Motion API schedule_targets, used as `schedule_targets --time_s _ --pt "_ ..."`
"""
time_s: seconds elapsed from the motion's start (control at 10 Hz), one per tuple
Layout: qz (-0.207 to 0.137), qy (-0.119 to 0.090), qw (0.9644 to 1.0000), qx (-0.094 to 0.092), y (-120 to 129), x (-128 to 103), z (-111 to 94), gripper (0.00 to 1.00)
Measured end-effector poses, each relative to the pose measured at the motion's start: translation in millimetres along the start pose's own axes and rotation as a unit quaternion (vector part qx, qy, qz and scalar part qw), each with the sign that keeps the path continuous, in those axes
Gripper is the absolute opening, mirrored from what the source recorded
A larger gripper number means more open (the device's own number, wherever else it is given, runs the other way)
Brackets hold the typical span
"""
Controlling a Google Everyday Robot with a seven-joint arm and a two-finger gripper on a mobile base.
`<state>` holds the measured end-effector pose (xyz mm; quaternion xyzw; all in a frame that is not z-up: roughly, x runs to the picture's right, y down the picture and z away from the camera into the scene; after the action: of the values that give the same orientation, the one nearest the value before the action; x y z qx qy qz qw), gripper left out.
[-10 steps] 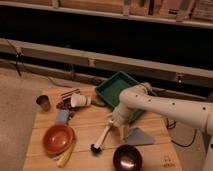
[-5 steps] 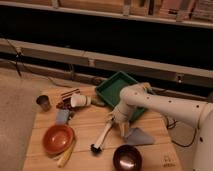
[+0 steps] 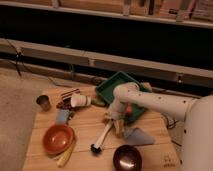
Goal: Wipe purple bowl with brush
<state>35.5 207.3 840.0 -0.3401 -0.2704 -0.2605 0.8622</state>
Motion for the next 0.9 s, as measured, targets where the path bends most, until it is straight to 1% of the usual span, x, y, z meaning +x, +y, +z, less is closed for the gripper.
schedule_targets --time_s 0.4,0.5,0.6,0.9 --pt "-0.005 -0.010 0.9999 -0.011 -10 1 12 0.71" --pt "-0.006 -0.014 0.9998 -0.013 -12 1 15 0.68" --pt "-0.007 -0.016 0.9997 -0.015 -13 1 18 0.62" --pt "-0.010 -0.021 0.9996 -0.016 -17 0 21 0.30"
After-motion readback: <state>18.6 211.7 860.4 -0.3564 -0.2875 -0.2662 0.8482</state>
